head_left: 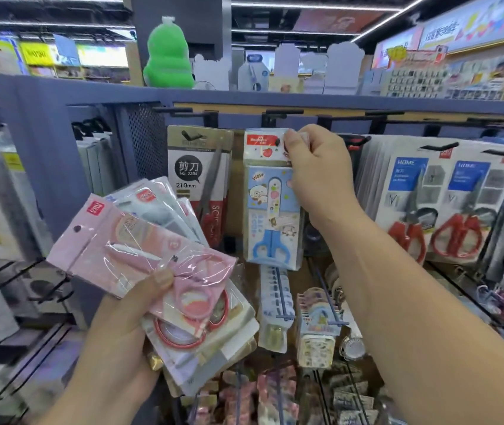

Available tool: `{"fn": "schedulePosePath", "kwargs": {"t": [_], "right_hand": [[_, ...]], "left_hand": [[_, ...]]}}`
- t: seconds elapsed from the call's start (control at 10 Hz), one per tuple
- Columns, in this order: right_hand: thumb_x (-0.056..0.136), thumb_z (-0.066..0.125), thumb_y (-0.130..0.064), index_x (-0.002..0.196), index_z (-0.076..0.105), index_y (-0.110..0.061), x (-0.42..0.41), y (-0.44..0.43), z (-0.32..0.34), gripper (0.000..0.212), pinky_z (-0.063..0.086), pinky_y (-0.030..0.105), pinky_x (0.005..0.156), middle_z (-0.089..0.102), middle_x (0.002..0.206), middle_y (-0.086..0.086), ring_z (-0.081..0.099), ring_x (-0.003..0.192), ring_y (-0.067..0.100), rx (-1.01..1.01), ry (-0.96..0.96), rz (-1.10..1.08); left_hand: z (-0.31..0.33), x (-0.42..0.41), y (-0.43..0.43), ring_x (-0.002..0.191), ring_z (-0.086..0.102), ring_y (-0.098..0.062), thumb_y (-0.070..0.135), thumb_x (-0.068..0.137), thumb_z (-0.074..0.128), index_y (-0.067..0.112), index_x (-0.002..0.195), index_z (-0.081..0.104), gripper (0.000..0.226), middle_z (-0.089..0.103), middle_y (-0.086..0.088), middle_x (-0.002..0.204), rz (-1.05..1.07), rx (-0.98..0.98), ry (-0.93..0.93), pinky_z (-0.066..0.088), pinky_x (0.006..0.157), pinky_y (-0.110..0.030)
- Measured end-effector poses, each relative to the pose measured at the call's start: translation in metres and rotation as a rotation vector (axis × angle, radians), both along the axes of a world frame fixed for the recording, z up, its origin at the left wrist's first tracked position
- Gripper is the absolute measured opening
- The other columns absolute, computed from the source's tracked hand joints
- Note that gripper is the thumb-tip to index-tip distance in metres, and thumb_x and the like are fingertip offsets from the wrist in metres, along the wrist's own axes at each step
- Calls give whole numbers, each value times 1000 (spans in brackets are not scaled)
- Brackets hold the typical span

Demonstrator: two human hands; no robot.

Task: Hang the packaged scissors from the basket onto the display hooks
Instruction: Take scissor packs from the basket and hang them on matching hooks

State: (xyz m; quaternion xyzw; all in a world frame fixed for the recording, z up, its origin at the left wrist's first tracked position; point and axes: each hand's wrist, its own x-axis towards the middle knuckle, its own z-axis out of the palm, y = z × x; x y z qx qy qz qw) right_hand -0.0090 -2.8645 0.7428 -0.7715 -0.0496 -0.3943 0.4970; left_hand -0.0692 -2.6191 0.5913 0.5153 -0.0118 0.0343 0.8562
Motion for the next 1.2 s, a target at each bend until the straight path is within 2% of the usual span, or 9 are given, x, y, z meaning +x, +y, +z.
{"fn": "schedulePosePath", "kwargs": {"t": [0.2,0.3,0.4,0.5,0.6,0.7,0.8,0.9,1.2], "right_hand": [[105,55,-41,72,52,-13,18,-6,-7,44,59,55,72,71,82,9,73,82,25,-73,49,-66],[105,57,-41,80,62,-12,27,-12,-9,39,58,49,74,70,81,-1,69,80,17,-147,48,-183],[101,65,-39,102,58,-21,1,-4,-16,19,59,37,78,64,98,-9,64,87,8,-90,-19,-159],[96,71,-40,113,57,-25,-38,4,-42,27,47,19,78,55,104,-6,55,89,5,-54,-132,-108],[81,80,-55,115,62,-35,-72,16,-58,43,47,16,80,62,108,-12,61,98,3,-80,197,257],[68,95,-44,133,58,-38,-88,27,-72,75,52,12,85,62,122,-22,63,107,-10,-135,446,505],[67,98,-32,128,63,-38,-91,33,-85,71,57,20,90,67,123,-15,68,106,-4,-28,407,439],[71,97,-19,120,71,-28,-94,38,-95,56,61,26,83,77,109,-6,75,96,6,130,357,453],[88,84,-17,100,71,-21,-92,48,-103,18,62,39,76,78,90,1,75,85,21,458,107,293]], "left_hand": [[1,0,-12,117,72,-41,39,94,74,14,119,77,36,74,-20,127,-47,-48,19,53,104,-65],[2,1,-17,117,72,-42,39,93,75,18,113,80,30,75,-19,124,-60,-53,43,53,104,-66],[10,-5,-26,108,75,-37,36,91,72,24,99,85,19,78,-15,116,-95,-32,45,58,99,-60],[20,-13,-36,78,69,-34,37,74,86,26,95,85,24,79,-11,96,-98,-66,-15,54,74,-45],[29,-18,-51,60,61,-25,38,65,91,10,115,77,58,75,-14,85,-33,-104,-26,47,57,-30],[36,-27,-64,45,65,-19,15,80,69,-5,125,66,49,74,-20,84,-26,-188,-26,42,30,-21],[38,-31,-72,55,73,-27,15,74,71,0,131,66,59,76,-24,95,-62,-225,2,54,37,-32],[38,-33,-74,97,78,-41,19,76,75,17,135,67,60,77,-22,117,-55,-269,42,64,70,-50],[38,-44,-80,87,80,-32,10,73,71,16,121,73,49,80,-16,108,-74,-265,93,66,68,-48]]}}
